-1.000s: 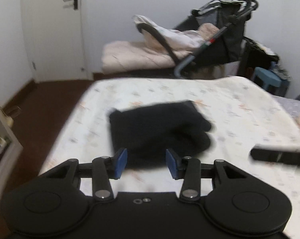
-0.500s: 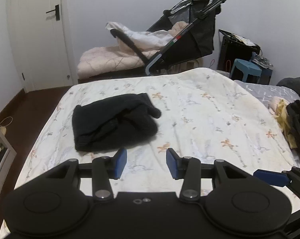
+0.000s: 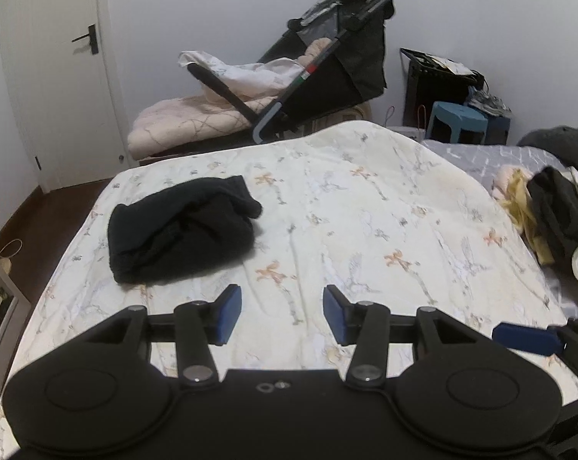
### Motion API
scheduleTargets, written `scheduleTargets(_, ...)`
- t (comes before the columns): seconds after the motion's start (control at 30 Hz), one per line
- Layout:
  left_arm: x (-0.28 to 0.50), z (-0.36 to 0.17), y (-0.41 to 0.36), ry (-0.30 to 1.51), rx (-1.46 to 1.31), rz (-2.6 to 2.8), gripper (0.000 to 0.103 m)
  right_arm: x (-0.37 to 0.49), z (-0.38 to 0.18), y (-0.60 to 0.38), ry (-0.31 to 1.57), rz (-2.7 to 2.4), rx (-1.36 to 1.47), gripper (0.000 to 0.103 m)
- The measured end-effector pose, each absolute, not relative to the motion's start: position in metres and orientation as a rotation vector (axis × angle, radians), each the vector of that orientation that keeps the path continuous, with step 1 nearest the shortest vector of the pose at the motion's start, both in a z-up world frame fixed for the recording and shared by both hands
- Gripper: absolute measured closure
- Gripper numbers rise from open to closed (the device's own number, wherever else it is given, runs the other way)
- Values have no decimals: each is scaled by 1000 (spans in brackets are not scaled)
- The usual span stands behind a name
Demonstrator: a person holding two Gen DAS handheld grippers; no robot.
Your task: Fold clothes
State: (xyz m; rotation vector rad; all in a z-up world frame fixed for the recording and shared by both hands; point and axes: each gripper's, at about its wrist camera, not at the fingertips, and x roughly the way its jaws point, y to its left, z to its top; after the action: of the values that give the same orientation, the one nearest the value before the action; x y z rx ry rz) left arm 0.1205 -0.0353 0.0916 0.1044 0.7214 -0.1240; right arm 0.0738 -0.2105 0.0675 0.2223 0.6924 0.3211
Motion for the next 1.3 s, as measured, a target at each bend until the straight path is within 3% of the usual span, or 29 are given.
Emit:
scheduleTargets(0.5, 73, 65, -50, 751, 64, -49, 53, 45, 61, -231, 705, 225, 195, 2)
scheduleTargets(0.77, 12, 33, -39, 840, 29, 34, 52, 27, 30, -239, 783, 166, 234, 2)
scheduleTargets(1.3, -29, -2, -51, 831, 155, 32, 51, -1, -3, -217, 841, 252, 209, 2)
